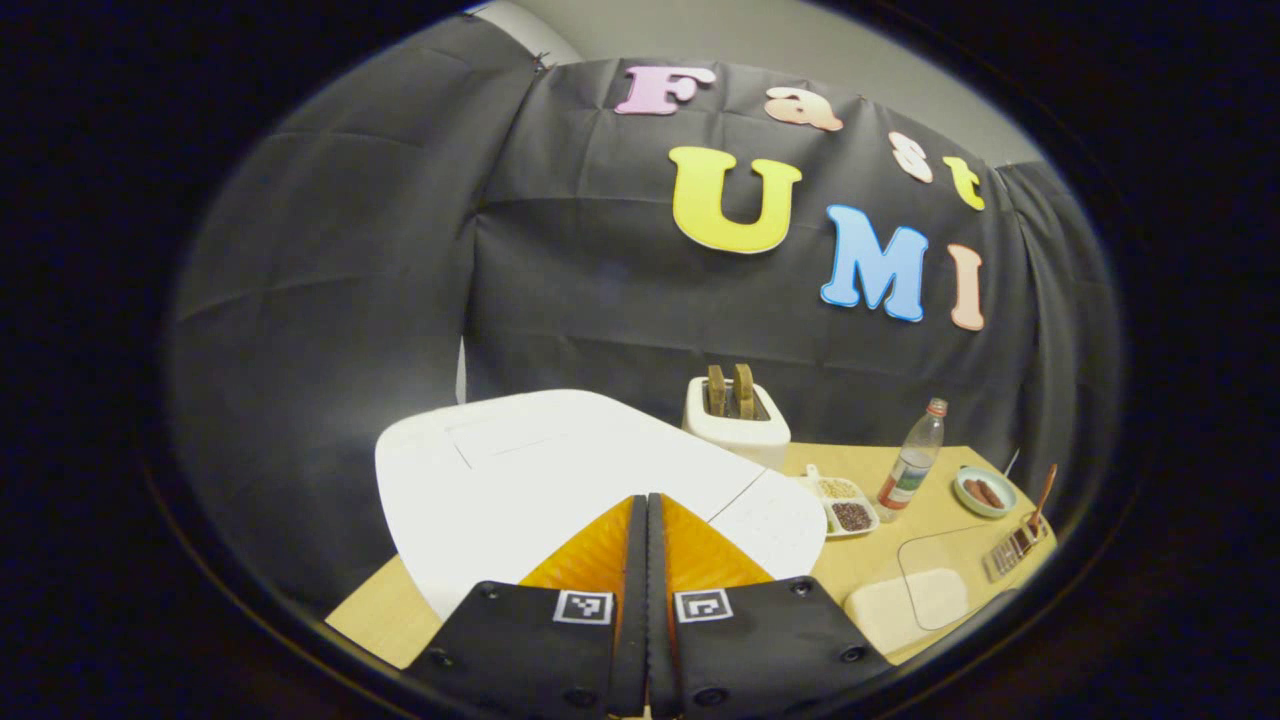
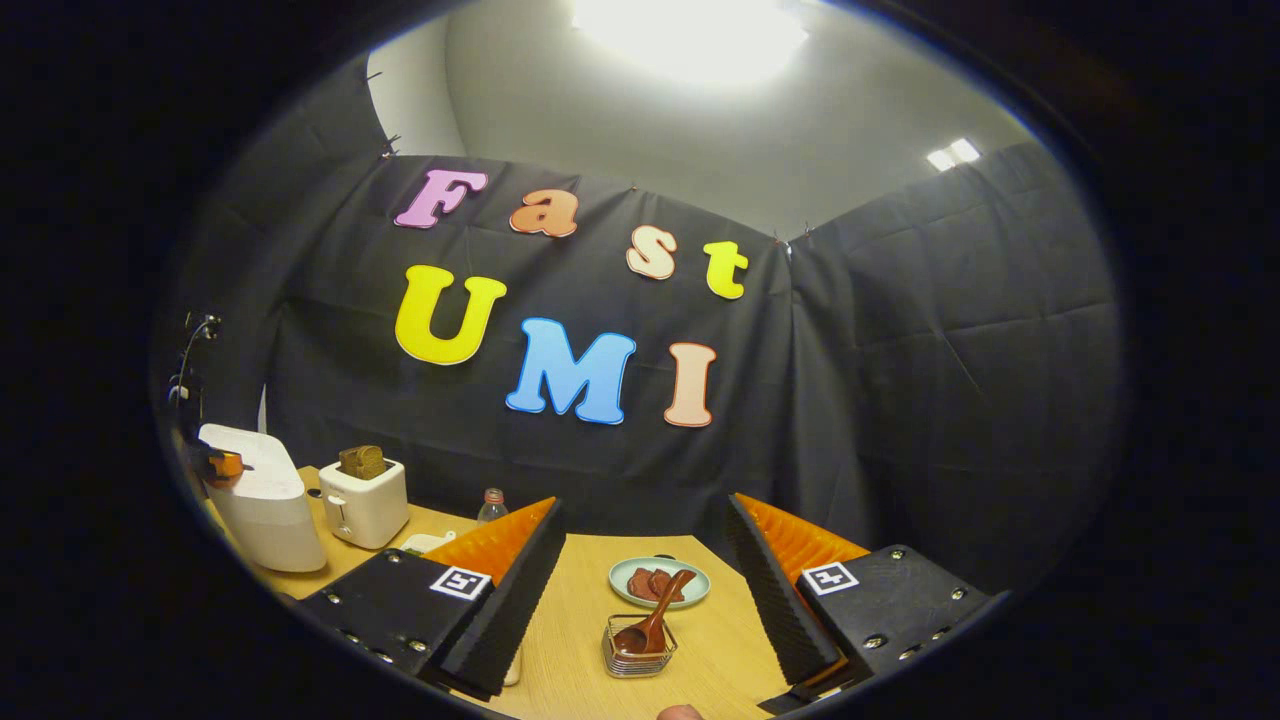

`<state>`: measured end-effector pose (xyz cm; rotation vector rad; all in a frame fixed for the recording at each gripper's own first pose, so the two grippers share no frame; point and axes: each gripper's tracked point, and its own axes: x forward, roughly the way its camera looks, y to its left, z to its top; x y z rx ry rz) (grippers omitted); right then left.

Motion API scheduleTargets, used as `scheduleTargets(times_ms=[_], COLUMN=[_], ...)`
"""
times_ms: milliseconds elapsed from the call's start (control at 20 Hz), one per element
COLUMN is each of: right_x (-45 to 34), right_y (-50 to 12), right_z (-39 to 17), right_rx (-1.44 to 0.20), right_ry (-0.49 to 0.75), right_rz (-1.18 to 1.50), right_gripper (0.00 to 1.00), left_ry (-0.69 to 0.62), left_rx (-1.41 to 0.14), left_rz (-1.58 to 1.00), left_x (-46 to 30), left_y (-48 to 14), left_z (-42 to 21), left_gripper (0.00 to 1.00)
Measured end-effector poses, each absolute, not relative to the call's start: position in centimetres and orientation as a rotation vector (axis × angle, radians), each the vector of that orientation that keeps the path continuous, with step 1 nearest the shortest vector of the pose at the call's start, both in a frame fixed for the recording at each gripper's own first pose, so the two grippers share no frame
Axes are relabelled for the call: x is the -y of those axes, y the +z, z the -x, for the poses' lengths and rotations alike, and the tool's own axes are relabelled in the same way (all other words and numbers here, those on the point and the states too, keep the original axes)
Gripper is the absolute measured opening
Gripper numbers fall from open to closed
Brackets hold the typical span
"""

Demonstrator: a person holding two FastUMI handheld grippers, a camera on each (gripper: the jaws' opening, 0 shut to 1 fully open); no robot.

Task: Close the left gripper, press the button to open the rice cooker; take a wooden spoon from the chopstick holder with the right hand, scoop a spoonful of rice and pour it into the rice cooker, then put the wooden spoon back into the chopstick holder.

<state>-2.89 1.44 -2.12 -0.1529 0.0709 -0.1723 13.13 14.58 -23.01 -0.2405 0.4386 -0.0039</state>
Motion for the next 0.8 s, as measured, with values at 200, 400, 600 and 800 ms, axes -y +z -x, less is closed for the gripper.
scheduleTargets(times_ms=[200,400,600,800], right_x=[-1.7,-1.1,-0.1,1.2], right_y=[-2.0,-1.6,-1.8,-1.8], right_z=[3.3,3.6,3.6,3.4], right_rx=[-0.066,-0.051,-0.052,-0.050], right_ry=[-0.152,-0.148,-0.150,-0.148], right_rz=[0.148,0.153,0.149,0.128], right_gripper=[0.97,0.97,0.97,0.97], left_ry=[-0.042,-0.020,0.028,0.086], left_rx=[-0.498,-0.448,-0.356,-0.239], left_rz=[0.268,0.168,0.080,0.030], left_x=[-14.8,-15.4,-16.7,-18.0], left_y=[-22.9,-20.6,-16.1,-11.1], left_z=[-13.2,-13.6,-14.4,-14.2], left_gripper=[0.08,0.08,0.08,0.10])
